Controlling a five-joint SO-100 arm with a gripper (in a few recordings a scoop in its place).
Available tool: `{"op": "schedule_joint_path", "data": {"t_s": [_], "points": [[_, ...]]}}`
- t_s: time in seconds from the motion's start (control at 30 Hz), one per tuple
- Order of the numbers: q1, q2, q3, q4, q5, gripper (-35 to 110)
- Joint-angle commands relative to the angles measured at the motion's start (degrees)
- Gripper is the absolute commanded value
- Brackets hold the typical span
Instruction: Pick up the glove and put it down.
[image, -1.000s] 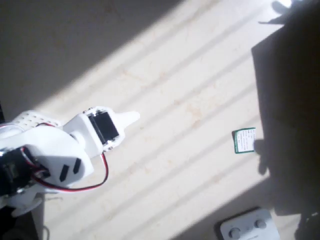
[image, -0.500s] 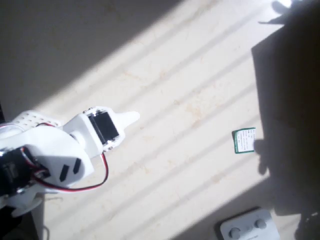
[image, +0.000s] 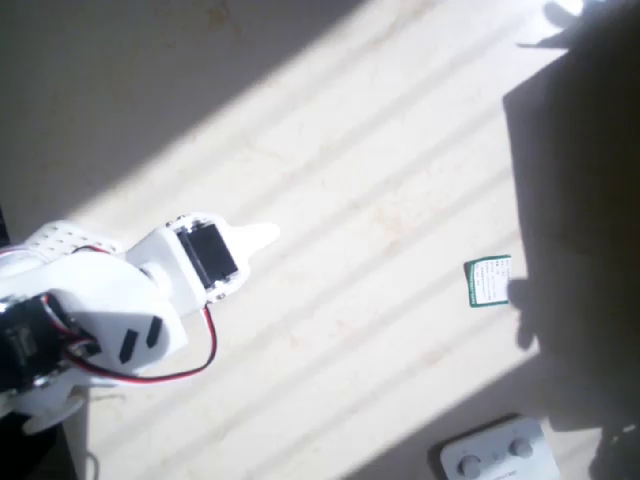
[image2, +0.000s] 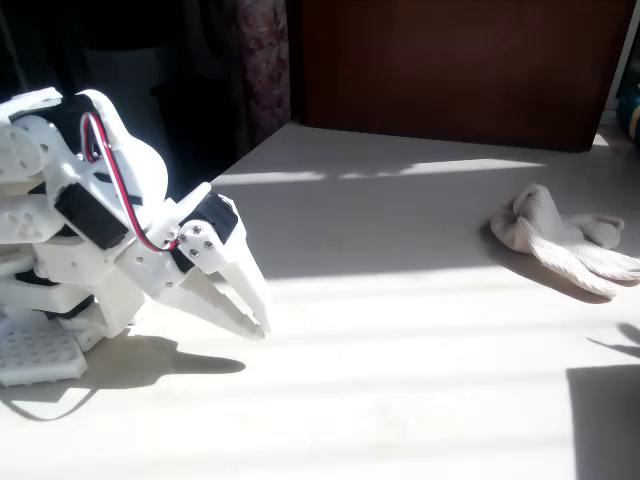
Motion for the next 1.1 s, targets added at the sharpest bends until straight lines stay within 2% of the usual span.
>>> {"op": "schedule_joint_path", "data": {"t_s": [0.0,1.07], "points": [[-0.3,0.3,-0.5,0.1,-0.4,2],[-0.4,0.2,-3.5,-0.8,0.4,3]]}}
